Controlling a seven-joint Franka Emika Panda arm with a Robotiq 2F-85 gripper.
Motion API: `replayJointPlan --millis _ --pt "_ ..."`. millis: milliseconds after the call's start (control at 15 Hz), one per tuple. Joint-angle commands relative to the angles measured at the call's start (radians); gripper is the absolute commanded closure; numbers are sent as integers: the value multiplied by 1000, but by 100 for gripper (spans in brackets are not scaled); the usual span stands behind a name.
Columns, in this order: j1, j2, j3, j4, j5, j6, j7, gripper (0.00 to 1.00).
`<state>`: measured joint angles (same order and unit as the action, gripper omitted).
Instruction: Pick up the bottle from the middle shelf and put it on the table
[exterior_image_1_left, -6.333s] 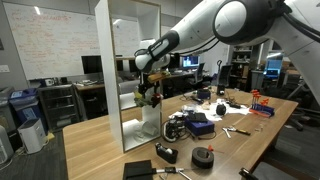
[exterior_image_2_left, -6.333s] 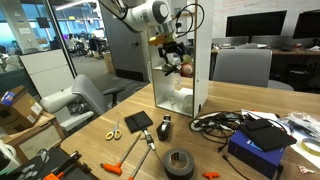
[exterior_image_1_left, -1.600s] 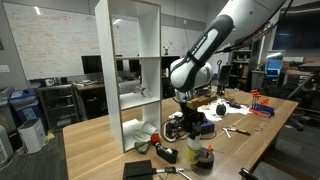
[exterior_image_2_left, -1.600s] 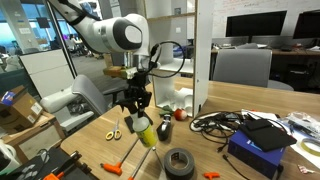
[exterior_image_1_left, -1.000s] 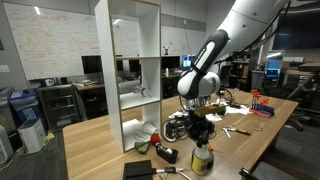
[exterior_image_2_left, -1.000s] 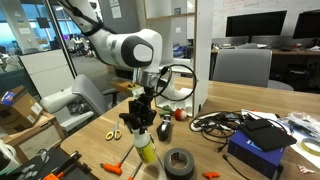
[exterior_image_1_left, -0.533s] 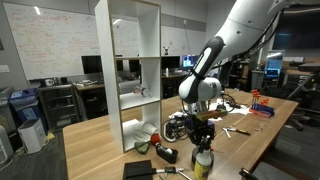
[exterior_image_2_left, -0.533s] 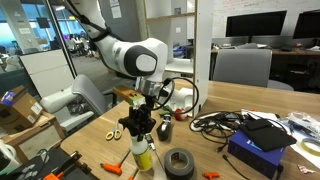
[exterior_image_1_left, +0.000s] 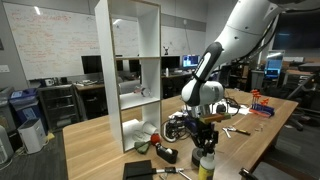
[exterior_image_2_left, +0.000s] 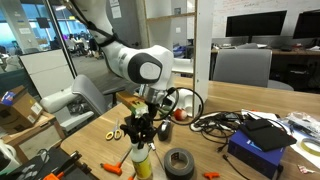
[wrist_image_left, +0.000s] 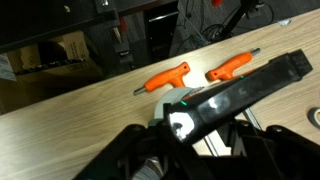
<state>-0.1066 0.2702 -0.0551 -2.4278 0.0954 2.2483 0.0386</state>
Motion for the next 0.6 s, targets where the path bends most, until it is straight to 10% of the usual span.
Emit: replayJointPlan --millis 0,67,133,267,533 --pt "-17 16 -13 17 27 -1 -40 84" --pt "-19 25 -16 22 21 -6 -38 81" --pt "-23 32 -18 26 23 -9 -39 42" --pt "-26 44 -21 31 21 -11 -38 38" --pt "-30 49 -23 41 22 -15 -37 1"
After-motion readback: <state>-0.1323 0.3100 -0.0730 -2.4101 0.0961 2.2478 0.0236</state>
